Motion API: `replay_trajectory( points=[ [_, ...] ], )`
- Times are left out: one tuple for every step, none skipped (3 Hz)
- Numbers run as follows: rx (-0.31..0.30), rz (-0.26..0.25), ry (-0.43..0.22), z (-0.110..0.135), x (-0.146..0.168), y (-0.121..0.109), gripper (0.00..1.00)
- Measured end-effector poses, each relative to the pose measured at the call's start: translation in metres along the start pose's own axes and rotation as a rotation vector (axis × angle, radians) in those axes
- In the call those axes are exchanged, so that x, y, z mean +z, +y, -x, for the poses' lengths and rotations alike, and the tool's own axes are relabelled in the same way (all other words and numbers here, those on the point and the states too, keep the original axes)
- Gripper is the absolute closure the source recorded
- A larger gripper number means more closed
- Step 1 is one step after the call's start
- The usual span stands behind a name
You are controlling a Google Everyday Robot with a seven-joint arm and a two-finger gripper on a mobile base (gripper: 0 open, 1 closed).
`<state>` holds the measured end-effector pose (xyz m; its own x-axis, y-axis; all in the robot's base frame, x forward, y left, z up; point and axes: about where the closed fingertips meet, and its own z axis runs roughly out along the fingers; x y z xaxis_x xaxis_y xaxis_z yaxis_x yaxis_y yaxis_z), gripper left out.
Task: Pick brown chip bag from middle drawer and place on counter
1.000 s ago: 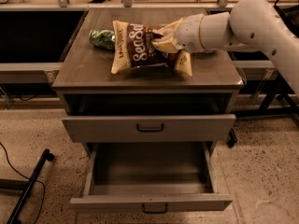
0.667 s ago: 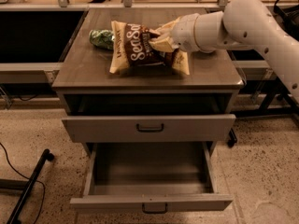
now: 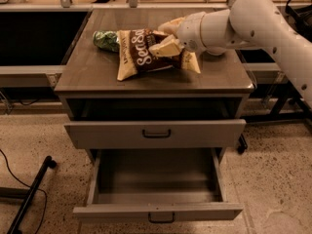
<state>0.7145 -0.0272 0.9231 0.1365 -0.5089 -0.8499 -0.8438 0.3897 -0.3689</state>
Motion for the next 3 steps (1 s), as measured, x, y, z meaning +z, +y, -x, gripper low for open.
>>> replay_trajectory(
  points=[
    [-0.008, -0.021, 0.011, 0.004, -0.012, -0.004, 0.00],
    [-0.042, -0.085, 0.049, 0.010, -0.046, -0.013, 0.00],
    [-0.098, -0.159, 0.092, 0.022, -0.085, -0.025, 0.00]
  ],
)
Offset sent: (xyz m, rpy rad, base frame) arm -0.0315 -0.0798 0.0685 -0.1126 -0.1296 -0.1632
